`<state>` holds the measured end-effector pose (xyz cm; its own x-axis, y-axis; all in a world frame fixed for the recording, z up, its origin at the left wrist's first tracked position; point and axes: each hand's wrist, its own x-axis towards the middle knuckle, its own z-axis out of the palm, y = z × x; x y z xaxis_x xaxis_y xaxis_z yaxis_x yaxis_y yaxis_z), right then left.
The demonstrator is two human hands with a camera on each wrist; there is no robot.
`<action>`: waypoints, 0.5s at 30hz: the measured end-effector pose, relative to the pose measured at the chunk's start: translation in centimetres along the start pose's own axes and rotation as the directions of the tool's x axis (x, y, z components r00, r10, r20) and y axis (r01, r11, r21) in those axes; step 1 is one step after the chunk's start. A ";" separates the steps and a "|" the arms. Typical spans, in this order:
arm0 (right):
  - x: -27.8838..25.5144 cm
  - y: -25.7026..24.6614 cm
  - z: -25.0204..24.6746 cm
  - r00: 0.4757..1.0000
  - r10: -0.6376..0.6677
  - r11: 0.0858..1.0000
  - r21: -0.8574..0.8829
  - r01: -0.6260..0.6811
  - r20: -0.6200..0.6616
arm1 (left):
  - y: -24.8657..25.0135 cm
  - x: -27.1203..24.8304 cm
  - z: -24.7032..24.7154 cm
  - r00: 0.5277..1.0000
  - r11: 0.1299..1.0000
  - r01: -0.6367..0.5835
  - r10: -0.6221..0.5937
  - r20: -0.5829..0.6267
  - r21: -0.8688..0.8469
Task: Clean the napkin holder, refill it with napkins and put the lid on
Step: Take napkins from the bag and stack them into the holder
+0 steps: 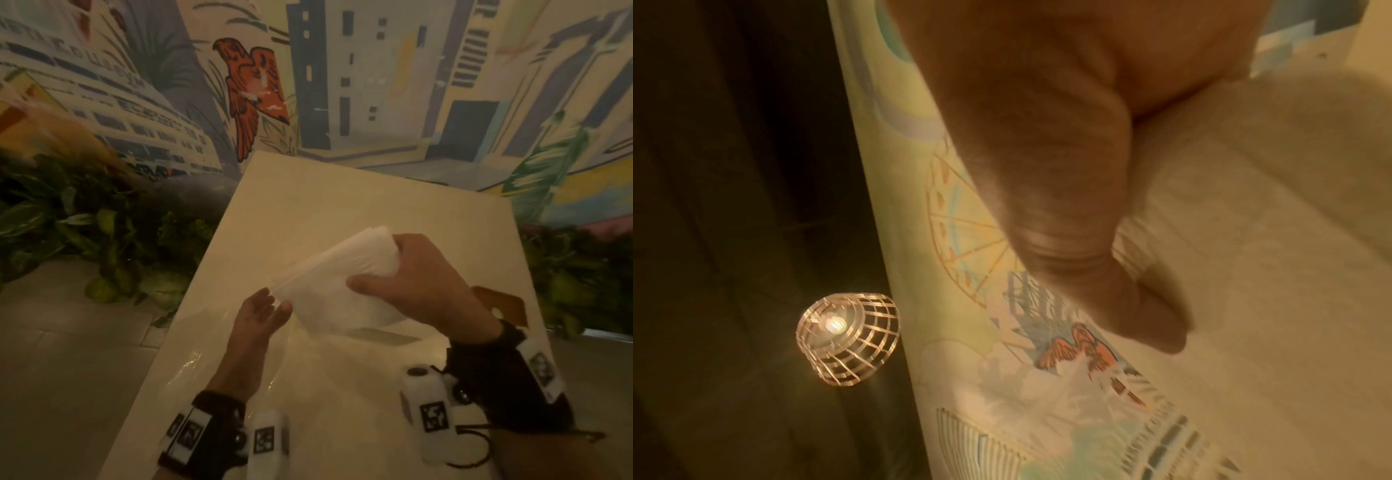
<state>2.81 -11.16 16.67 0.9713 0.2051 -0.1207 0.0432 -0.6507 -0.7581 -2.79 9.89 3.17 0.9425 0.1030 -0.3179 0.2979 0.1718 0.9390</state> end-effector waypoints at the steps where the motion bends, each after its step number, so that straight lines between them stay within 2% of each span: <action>1: -0.3 -0.1 -1.3 1.000 0.001 0.999 0.039 0.000 -0.008 | 0.6 0.3 1.2 0.998 0.999 -0.023 0.025 0.063 -0.034; 3: -0.7 0.2 -3.5 0.999 0.016 0.989 0.146 -0.010 -0.035 | 1.8 1.0 3.5 0.987 0.996 -0.013 0.026 0.160 -0.084; 4: -0.8 0.7 -4.4 0.998 0.032 0.979 0.205 -0.021 -0.049 | 2.5 1.2 4.6 0.984 0.994 0.027 -0.008 0.178 -0.107; 6: -0.8 2.0 -5.8 0.994 0.081 0.951 0.305 -0.054 -0.076 | 3.0 2.0 5.9 0.973 0.988 0.028 0.008 0.230 -0.153; 8: -0.6 4.0 -6.4 0.983 0.151 0.926 0.363 -0.103 -0.107 | 3.7 2.8 7.1 0.950 0.956 0.111 -0.022 0.311 -0.272; 10: -0.2 6.6 -6.2 0.963 0.237 0.890 0.426 -0.162 -0.130 | 4.0 3.9 8.4 0.928 0.960 0.124 -0.024 0.371 -0.249; 12: 0.1 9.0 -5.6 0.940 0.325 0.833 0.501 -0.234 -0.101 | 4.1 5.1 9.7 0.939 0.981 0.098 -0.036 0.342 -0.165; 15: 0.6 12.4 -4.3 0.904 0.427 0.712 0.611 -0.347 0.016 | 3.6 7.5 11.1 0.956 0.987 0.154 -0.135 0.261 -0.052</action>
<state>4.96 -22.20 9.92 0.8928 -0.0813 -0.4431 -0.4493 -0.0875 -0.8891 7.07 0.39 5.65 0.9000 -0.1808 -0.3967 0.4313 0.2360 0.8708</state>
